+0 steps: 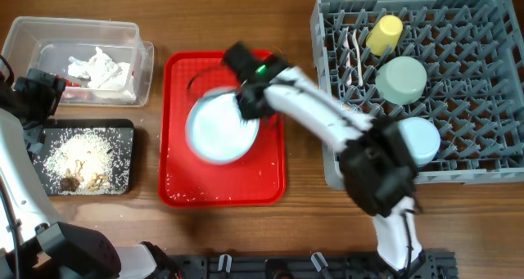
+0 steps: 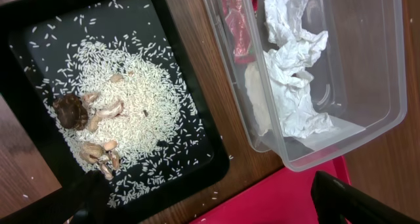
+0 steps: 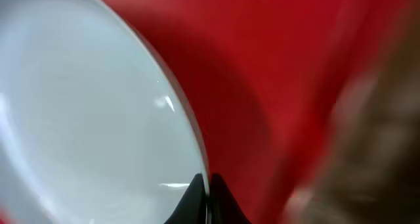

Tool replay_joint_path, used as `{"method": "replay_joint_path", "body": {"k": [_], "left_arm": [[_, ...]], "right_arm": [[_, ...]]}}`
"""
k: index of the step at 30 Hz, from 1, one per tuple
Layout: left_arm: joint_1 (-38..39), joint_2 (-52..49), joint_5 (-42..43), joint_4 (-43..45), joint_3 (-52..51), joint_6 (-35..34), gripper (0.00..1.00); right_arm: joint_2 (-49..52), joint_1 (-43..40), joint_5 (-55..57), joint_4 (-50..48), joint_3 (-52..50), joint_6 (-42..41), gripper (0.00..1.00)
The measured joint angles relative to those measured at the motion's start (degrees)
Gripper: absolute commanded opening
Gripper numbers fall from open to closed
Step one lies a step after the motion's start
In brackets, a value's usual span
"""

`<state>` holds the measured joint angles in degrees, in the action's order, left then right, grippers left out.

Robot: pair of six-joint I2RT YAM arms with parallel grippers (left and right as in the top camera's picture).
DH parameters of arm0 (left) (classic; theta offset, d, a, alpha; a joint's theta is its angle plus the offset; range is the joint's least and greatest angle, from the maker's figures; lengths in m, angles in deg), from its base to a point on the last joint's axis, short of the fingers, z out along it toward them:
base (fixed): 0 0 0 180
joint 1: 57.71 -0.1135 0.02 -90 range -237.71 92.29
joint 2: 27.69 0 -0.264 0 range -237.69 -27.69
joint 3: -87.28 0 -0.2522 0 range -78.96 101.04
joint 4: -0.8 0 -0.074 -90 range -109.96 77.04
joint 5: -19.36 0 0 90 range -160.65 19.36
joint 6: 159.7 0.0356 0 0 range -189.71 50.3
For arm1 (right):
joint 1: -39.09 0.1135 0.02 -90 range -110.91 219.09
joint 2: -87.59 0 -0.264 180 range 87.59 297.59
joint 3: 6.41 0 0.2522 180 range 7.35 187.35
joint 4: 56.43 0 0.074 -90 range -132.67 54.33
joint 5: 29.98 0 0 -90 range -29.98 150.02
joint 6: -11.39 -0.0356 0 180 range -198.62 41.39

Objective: Sort waste into correct bins and load items into the dishwasher rack
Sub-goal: 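Grasp the rim of the light-blue plate with the right gripper, then stand the plate upright in the back-left of the rack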

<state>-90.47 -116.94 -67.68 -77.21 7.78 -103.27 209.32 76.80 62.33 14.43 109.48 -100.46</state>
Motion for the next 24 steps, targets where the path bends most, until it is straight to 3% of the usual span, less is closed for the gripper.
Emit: {"method": "replay_joint_path", "body": {"k": [7, 10, 16, 24], "left_arm": [[0.0, 0.0, 0.0, 0.0, 0.0, 0.0, 1.0], [0.0, 0.0, 0.0, 0.0, 0.0, 0.0, 1.0], [0.0, 0.0, 0.0, 0.0, 0.0, 0.0, 1.0], [0.0, 0.0, 0.0, 0.0, 0.0, 0.0, 1.0]], "right_arm": [[-19.2, -15.8, 18.4, -1.8, 4.2, -0.5, 0.04], [-22.9, -19.7, 25.0, -2.1, 4.8, -0.7, 0.04], [-20.3, -22.1, 34.7, -3.0, 3.8, -3.1, 0.04], [-8.4, -22.0, 42.9, -5.9, 1.5, -4.1, 0.04]]}}
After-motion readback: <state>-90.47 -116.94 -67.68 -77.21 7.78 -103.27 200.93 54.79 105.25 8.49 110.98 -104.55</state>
